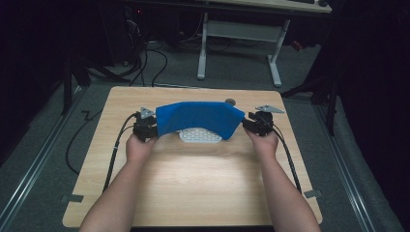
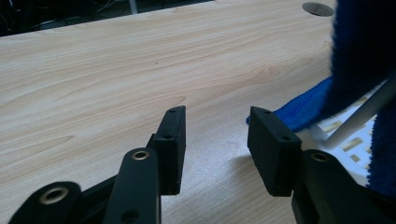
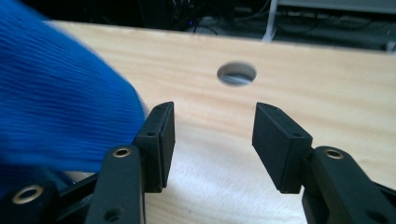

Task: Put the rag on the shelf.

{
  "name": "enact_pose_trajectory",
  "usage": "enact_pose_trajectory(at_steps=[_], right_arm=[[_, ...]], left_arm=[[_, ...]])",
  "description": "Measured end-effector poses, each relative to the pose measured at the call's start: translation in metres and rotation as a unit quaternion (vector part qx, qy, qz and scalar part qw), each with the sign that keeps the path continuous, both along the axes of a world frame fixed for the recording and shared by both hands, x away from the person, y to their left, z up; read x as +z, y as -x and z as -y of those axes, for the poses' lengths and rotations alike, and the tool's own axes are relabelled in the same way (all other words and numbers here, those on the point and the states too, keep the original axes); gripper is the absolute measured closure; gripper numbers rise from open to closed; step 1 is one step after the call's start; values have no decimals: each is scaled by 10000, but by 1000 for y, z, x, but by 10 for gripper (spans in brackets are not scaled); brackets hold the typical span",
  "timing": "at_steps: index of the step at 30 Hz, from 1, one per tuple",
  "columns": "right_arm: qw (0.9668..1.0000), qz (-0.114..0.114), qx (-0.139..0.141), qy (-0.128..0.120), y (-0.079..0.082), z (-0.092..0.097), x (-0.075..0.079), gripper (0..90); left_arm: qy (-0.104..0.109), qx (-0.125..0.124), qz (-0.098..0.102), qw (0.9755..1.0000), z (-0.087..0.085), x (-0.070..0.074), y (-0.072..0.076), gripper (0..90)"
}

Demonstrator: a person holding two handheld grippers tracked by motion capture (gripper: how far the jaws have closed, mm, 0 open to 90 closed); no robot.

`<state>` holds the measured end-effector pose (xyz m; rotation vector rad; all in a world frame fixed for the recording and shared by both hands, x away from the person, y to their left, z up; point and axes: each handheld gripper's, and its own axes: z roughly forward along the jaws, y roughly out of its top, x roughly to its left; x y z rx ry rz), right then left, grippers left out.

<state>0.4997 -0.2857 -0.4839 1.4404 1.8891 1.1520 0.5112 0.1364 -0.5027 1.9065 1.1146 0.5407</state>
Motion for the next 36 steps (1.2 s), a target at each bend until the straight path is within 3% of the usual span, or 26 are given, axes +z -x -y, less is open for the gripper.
enact_pose_trajectory(at_steps=[5,16,23,26,36], right_arm=[[9998,-184,-29,-11,-1,0,-12,501],[10000,62,2,4,14,5,2,516],[9999,105,3,84,27,10,5,516],[9999,161,-13,39,32,11,7,516],[9992,312,97,238,49,9,17,507]], left_arm=[[-31,23,28,10000,-4,1,2,575],[-17,169,35,9999,-10,-4,9,571],[144,255,122,9995,-13,-2,22,571],[52,275,141,9995,-15,-3,28,570],[6,408,64,9991,-21,-6,45,566]])
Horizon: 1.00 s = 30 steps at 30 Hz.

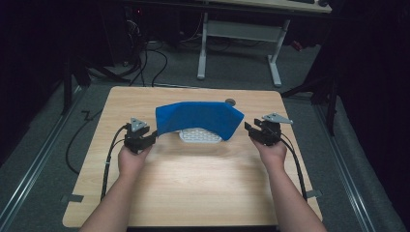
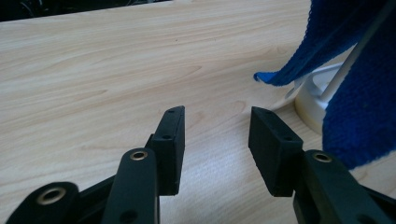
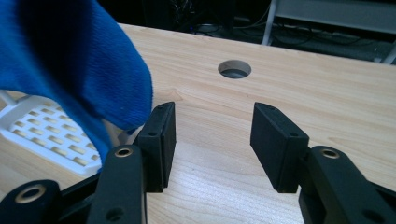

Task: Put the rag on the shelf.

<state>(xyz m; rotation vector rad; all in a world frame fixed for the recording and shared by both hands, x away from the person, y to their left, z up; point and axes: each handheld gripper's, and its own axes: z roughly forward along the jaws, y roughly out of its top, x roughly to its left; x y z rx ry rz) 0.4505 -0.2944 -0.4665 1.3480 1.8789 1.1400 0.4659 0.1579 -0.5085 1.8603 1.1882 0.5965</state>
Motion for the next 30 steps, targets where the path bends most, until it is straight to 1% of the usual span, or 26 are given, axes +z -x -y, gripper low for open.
enact_pose_trajectory(at_steps=[1,3,4,5,6,7,8,9,10,11,12,14,16,19,20,21,22,23,24,25,26,27,29,30], right_arm=[[10000,22,26,17,2,-1,1,507],[9999,148,47,-66,10,-1,3,507],[9999,141,44,-51,13,-1,3,501],[9999,117,54,15,16,-1,4,496],[9998,127,65,116,21,-2,4,493],[9997,193,103,118,26,-2,3,493],[9996,237,126,110,32,-2,3,490],[9995,256,116,124,37,-2,2,488],[9995,240,125,158,43,-2,2,478],[9995,187,125,231,49,-2,1,472],[9991,281,147,288,58,-2,-1,472],[9987,328,146,361,71,-2,-3,472],[9985,341,144,409,85,-1,-6,468],[9985,302,74,459,108,2,-11,449],[9985,278,63,468,113,2,-12,446],[9986,235,59,471,120,3,-14,440],[9986,217,70,485,131,4,-17,437],[9985,242,52,498,139,5,-20,443],[9983,274,31,517,153,5,-26,463],[9984,190,52,534,162,5,-32,479],[9986,65,37,529,167,4,-35,485],[9983,-31,-3,590,172,1,-37,487],[9978,1,27,656,179,0,-38,492],[9976,18,31,685,180,-1,-38,490]], left_arm=[[19,17,-9,10000,-1,0,2,563],[-19,16,24,10000,-2,2,10,555],[-43,3,31,10000,-2,2,14,550],[-65,-32,18,10000,-3,2,18,547],[-85,-45,54,9999,-3,2,23,542],[-113,-70,90,9999,-4,2,28,540],[-143,-103,80,9998,-4,2,33,535],[-160,-142,98,9997,-4,2,39,529],[-125,-168,121,9997,-5,2,45,527],[-92,-219,115,9997,-5,2,53,524],[-76,-235,128,9996,-6,2,58,521],[22,-312,138,9994,-7,2,72,517],[-27,-408,164,9990,-7,1,88,514],[-122,-520,229,9983,-5,-1,110,498],[-152,-567,208,9981,-4,-2,117,493],[-130,-640,176,9977,-2,-4,127,488],[-116,-697,134,9974,-2,-5,134,486],[-102,-766,71,9970,1,-7,144,483],[-130,-826,47,9965,3,-8,153,479],[-176,-875,39,9960,4,-9,159,476],[-259,-951,40,9951,7,-9,167,475],[-315,-989,72,9946,9,-9,172,471],[-401,-1022,156,9938,11,-7,175,467],[-423,-1004,192,9939,12,-6,175,467]])
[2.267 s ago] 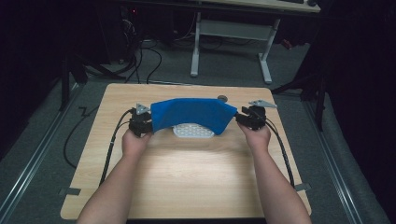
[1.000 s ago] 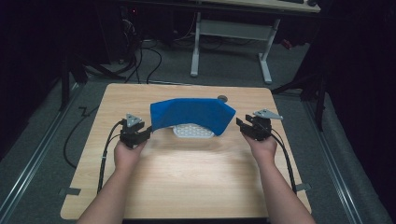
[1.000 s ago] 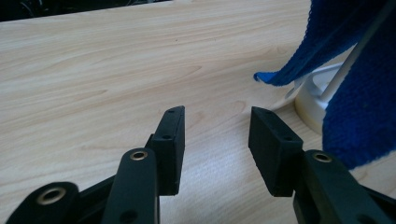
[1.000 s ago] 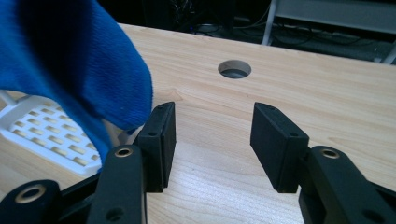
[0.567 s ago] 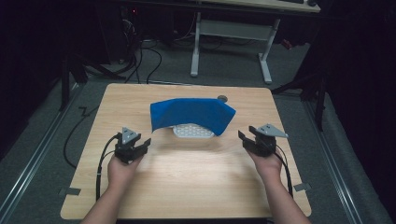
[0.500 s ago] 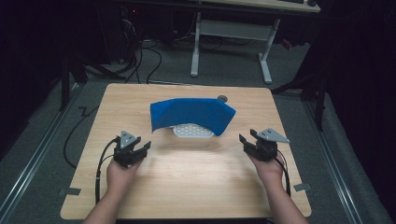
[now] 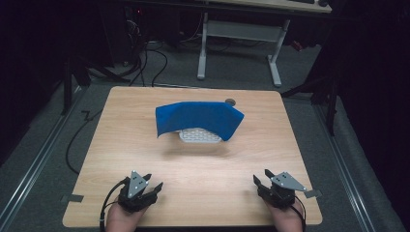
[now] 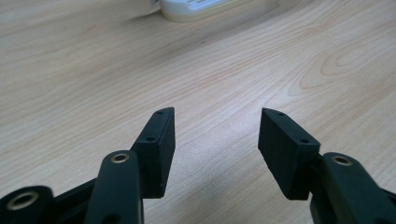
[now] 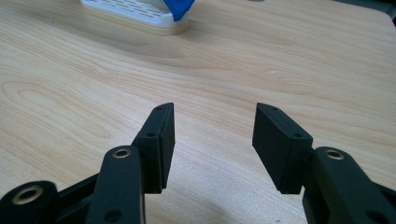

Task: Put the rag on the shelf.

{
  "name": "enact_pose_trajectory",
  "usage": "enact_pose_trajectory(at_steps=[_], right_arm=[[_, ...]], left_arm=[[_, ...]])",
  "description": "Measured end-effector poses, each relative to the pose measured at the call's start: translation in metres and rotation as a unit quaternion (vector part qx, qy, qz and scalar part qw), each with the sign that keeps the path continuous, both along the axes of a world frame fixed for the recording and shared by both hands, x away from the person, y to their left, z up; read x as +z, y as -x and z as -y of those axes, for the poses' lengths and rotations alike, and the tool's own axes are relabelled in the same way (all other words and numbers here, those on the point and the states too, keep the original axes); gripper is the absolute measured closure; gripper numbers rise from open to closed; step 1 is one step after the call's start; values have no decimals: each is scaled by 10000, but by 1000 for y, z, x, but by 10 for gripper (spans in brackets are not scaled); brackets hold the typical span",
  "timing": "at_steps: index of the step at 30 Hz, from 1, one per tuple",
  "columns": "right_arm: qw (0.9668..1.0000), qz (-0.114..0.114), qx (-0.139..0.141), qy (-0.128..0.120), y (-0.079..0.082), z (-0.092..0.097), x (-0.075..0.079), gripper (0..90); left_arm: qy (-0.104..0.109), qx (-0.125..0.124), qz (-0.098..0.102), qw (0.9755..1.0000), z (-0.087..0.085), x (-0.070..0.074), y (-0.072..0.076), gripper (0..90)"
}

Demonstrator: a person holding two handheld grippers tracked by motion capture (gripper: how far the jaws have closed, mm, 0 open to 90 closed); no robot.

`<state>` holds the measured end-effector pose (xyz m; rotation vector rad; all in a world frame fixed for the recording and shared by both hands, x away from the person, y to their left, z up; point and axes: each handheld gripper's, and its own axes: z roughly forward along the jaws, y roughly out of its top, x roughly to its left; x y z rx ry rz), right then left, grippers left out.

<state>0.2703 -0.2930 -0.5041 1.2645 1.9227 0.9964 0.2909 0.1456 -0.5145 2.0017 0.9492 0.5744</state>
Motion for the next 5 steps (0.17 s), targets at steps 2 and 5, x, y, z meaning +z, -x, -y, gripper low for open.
enact_pose_trajectory(at_steps=[2,5], right_arm=[[10000,67,-11,-7,-1,-1,1,484],[10000,55,-33,-22,-4,0,0,480]], left_arm=[[45,44,-20,10000,0,0,-2,466],[67,68,-101,9999,-3,-2,-4,465]])
